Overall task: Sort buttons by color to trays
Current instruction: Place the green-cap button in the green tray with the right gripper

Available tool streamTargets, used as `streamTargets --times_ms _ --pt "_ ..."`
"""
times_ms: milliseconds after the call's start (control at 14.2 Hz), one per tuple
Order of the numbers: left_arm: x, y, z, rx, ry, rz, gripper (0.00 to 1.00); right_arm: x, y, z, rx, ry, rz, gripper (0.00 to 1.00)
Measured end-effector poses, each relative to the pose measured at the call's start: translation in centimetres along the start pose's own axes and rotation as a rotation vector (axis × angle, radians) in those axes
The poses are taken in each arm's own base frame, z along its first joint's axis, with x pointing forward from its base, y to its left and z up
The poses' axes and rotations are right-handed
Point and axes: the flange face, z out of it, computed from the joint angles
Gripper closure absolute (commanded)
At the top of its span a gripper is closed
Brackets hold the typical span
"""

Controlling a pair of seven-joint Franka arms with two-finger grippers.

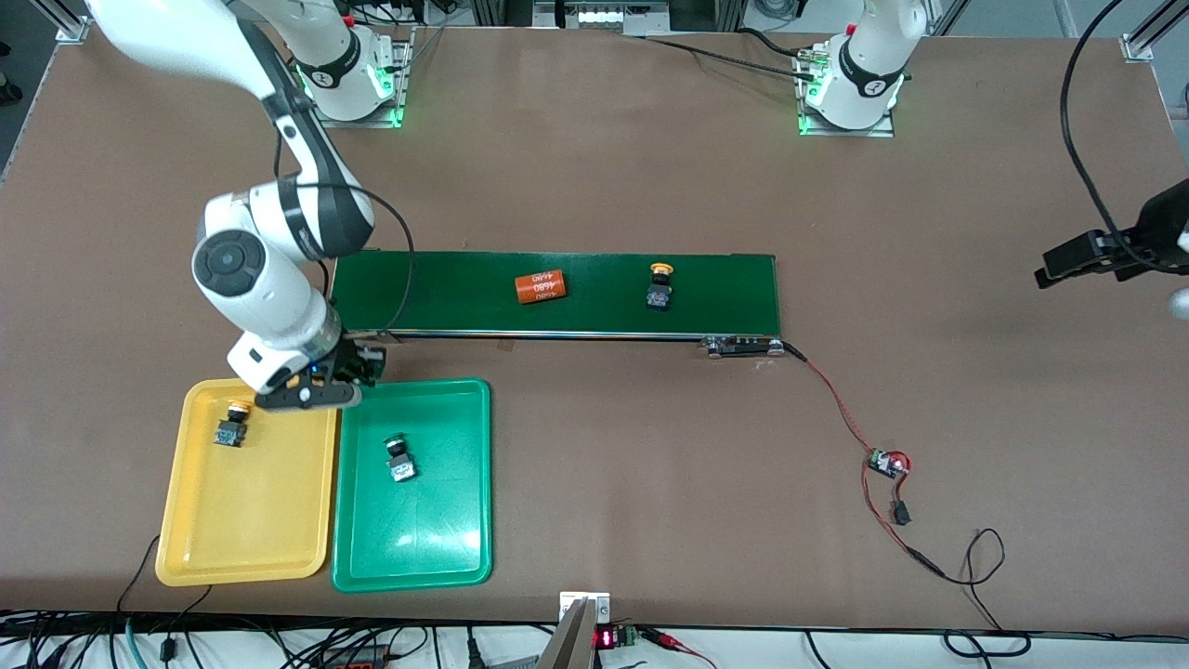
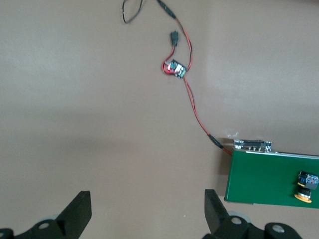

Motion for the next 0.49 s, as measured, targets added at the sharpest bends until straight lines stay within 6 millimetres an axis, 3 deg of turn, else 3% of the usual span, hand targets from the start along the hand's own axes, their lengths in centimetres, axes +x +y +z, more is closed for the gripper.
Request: streamTargets --times_ms 282,423,494 --pt "-0.4 0.0 -0.8 0.001 0.005 0.018 0.0 1.8 -2.8 5.6 0.045 0.088 -0.113 0.95" --pt "-0.5 -0.1 -0.5 0.001 -0.007 0.042 0.0 1.8 -4.5 7.9 0.063 0.115 -0.132 0.76" --pt "-0.6 -0.2 -0.3 0.002 -0.009 0.044 0.0 1.7 -5.3 8.7 0.07 0.12 -0.139 0.56"
